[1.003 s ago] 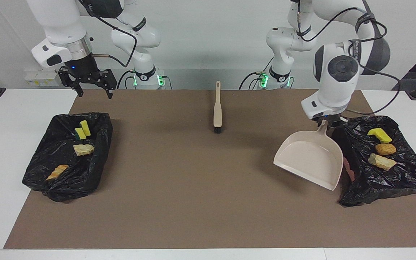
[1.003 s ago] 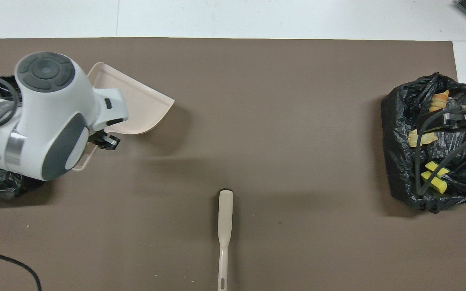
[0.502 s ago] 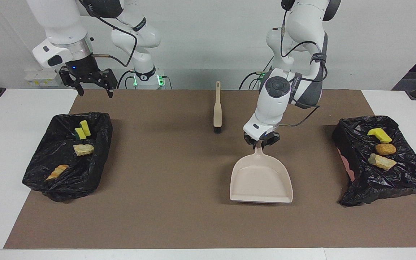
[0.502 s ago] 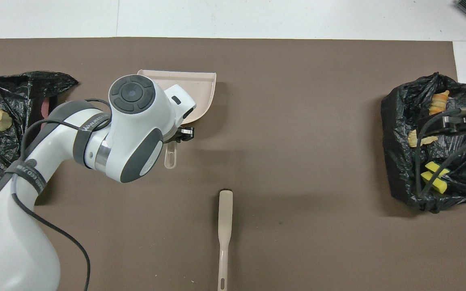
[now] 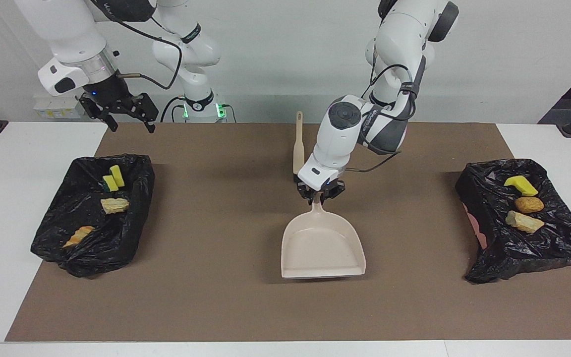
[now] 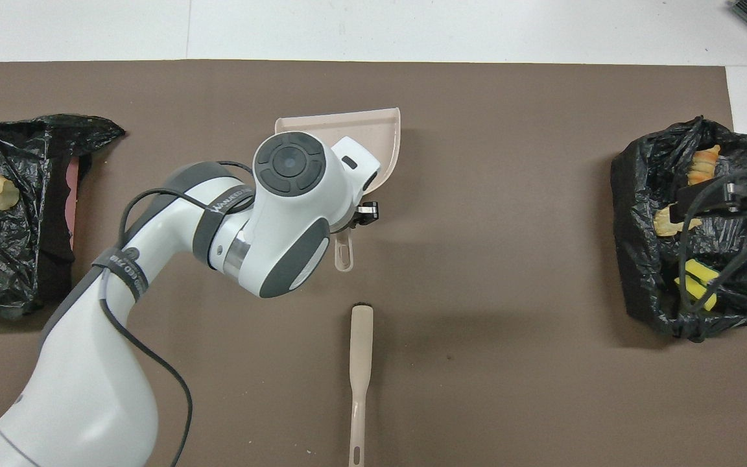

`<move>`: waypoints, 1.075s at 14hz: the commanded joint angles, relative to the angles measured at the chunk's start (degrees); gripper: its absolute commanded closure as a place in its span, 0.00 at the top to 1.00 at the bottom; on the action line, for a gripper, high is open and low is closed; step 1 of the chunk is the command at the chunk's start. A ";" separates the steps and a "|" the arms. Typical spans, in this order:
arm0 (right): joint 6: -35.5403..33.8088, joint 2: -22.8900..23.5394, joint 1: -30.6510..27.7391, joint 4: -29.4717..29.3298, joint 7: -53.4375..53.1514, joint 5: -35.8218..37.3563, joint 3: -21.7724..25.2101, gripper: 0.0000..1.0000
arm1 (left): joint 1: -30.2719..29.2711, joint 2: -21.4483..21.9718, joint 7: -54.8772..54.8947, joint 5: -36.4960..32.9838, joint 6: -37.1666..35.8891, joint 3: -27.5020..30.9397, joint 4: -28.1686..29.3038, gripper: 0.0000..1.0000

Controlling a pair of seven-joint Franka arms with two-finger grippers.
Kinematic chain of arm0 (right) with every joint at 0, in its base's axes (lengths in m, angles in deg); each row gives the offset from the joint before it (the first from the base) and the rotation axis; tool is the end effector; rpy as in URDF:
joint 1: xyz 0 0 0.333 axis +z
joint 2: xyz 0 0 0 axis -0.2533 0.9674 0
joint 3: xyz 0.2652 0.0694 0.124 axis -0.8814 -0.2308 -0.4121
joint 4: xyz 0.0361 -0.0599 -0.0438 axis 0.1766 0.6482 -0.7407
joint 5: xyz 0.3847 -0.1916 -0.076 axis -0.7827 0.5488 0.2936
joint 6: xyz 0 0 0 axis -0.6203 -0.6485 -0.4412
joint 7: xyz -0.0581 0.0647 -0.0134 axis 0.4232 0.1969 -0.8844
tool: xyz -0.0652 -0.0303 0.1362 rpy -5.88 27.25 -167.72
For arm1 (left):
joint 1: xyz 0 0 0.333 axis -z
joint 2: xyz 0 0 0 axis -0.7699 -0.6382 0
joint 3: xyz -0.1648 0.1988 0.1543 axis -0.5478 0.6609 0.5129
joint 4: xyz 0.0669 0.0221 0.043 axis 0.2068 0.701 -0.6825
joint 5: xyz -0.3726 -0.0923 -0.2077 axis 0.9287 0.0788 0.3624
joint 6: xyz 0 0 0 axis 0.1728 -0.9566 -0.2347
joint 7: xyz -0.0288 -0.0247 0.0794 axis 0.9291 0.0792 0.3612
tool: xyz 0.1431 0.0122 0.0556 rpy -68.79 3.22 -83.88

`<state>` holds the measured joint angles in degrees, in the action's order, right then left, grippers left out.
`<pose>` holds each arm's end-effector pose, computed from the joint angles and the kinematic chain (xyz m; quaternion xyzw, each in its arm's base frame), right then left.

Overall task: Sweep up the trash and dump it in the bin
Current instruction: 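Bring the dustpan back to the table center with the left gripper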

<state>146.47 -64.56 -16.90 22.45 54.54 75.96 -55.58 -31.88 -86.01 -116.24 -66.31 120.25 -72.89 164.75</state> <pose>0.5952 -0.0043 0.5779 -0.9982 0.0528 0.0178 0.0197 0.5834 -0.4300 0.3089 0.9983 -0.0099 0.0053 0.0574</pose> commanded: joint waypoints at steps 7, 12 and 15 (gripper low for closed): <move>-0.09 -1.54 -0.15 1.60 -0.11 1.97 -1.01 1.00 | 2.63 -5.13 -0.70 -0.80 0.59 0.46 -3.10 0.50; -0.17 -1.45 -0.32 1.43 -0.11 1.09 -0.92 1.00 | 2.02 -1.64 -0.26 -0.80 -1.78 1.86 -1.61 1.00; -0.17 -1.45 -0.32 1.43 -0.11 1.09 -0.92 1.00 | 1.93 8.10 3.75 -0.71 -6.08 6.50 4.44 1.00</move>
<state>146.47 -64.57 -16.66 22.45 54.54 77.10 -56.12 -29.81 -86.69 -115.32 -66.69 116.75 -69.14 162.29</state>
